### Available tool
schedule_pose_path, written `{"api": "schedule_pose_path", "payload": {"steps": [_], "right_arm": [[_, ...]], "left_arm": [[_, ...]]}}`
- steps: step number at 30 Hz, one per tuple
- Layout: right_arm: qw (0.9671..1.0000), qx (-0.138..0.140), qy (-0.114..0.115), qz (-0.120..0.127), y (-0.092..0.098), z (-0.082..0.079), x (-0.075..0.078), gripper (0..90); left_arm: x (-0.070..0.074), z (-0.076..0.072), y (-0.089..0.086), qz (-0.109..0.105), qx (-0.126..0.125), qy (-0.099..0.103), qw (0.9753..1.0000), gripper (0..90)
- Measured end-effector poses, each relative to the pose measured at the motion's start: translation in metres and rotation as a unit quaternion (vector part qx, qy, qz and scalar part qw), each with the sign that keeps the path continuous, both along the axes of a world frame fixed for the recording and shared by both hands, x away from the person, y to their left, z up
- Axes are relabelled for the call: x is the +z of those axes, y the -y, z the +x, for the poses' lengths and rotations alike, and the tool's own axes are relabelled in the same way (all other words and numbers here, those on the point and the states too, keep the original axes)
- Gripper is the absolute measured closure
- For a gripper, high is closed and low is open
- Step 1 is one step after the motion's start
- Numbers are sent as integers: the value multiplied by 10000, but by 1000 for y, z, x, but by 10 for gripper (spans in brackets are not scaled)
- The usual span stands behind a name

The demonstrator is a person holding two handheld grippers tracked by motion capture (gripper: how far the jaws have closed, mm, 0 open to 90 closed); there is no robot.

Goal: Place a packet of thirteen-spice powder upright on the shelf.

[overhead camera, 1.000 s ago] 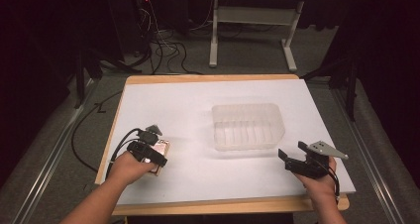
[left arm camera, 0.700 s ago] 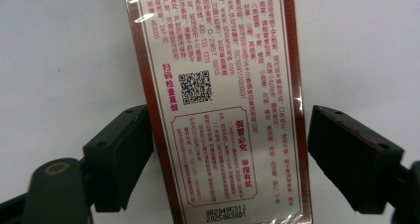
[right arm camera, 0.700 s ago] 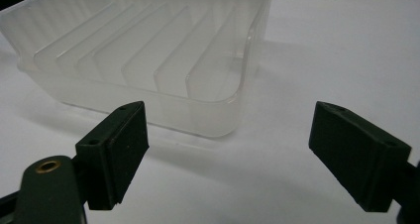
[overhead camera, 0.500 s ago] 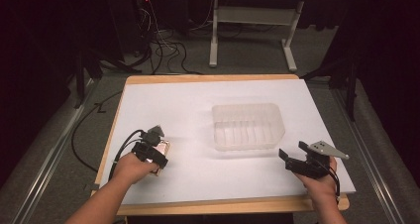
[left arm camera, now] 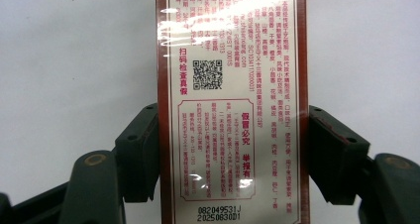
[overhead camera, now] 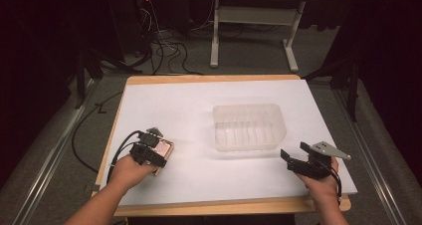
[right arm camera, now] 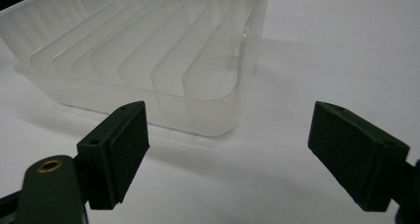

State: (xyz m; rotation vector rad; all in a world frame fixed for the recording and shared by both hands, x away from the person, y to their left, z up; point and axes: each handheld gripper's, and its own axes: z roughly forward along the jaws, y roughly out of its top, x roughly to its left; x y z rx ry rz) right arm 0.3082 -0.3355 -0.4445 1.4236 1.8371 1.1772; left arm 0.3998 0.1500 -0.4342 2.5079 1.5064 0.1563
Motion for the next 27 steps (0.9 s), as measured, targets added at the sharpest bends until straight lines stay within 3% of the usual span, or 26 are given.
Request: {"api": "schedule_pose_path", "payload": {"steps": [9, 15, 17, 19, 21, 27], "right_arm": [[10000, -26, -9, 1, 1, 0, 0, 168], [10000, -24, -4, -4, 1, 0, 0, 172], [10000, -25, -2, -10, 1, 0, 0, 172], [10000, -29, 3, -4, 1, 0, 0, 172], [10000, -29, 5, -9, 1, 0, -1, 172], [10000, -29, 17, -26, 2, 0, -1, 173]], "left_arm": [[6, -7, -1, -255, -118, 369, 9989, 325], [9, -13, -2, -561, -229, 692, 9958, 325], [9, -17, -1, -782, -285, 931, 9922, 325], [10, -18, -1, -846, -312, 986, 9910, 325], [8, -20, 0, -1103, -328, 1108, 9872, 325], [3, -25, 1, -1285, -313, 1374, 9816, 325]]}}
